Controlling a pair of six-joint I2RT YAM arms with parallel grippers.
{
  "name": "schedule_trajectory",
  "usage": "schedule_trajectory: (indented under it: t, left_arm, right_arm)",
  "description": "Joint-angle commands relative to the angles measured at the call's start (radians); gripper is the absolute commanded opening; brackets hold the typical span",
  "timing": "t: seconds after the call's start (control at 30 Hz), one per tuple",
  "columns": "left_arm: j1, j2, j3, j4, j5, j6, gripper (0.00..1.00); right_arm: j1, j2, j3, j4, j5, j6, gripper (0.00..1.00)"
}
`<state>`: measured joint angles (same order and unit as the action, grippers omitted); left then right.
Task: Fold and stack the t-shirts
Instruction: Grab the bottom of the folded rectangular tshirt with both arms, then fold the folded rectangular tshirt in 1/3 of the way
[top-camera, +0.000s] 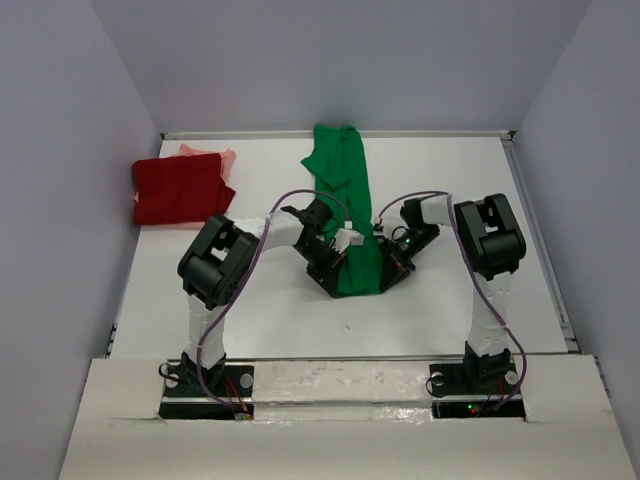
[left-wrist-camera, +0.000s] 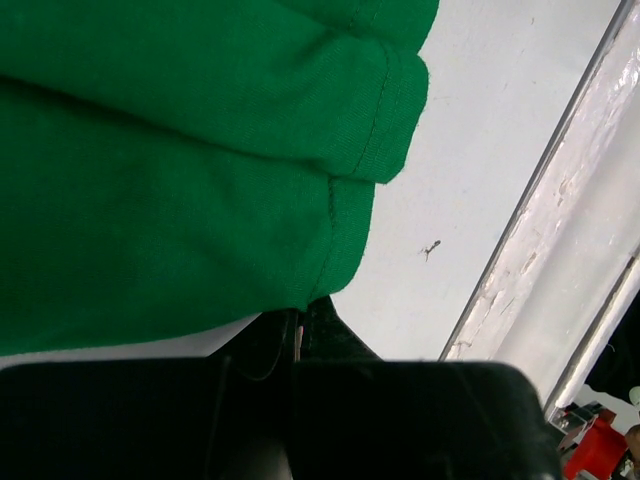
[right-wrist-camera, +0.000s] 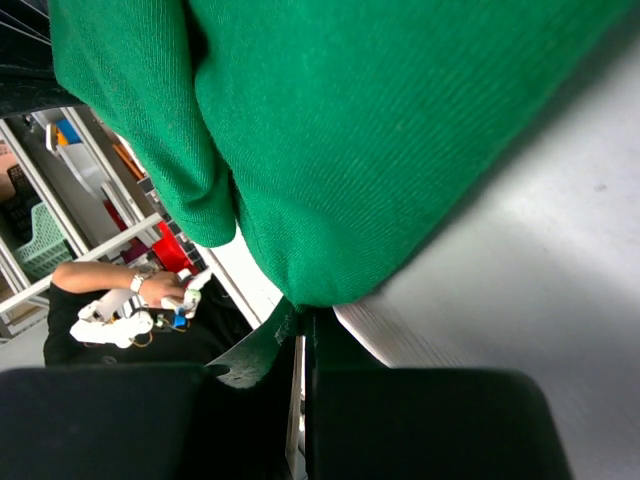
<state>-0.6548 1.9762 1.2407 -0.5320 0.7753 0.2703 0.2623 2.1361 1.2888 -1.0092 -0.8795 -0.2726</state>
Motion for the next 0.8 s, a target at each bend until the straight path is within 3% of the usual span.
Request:
schedule_trajectory:
  t: [0.0,0.47,0.77]
  left_arm:
    - [-0.008,-0.034,0.022,-0.003,-0.004,0.003,0.00]
    - [-0.009,-0.218,-0.012,-0.005,-0.117,0.001,0.00]
    - [-0.014,-0.272,0.012,-0.023,-0.163,0.020,0.00]
  right_arm:
    - [0.008,-0.005,0.012,0.055,0.050,-0.011,0.00]
    - [0.008,-0.108,-0.005,0.038,0.077,-0.022,0.00]
    - [0.008,-0.160,0.116,-0.025,0.119,-0.037,0.00]
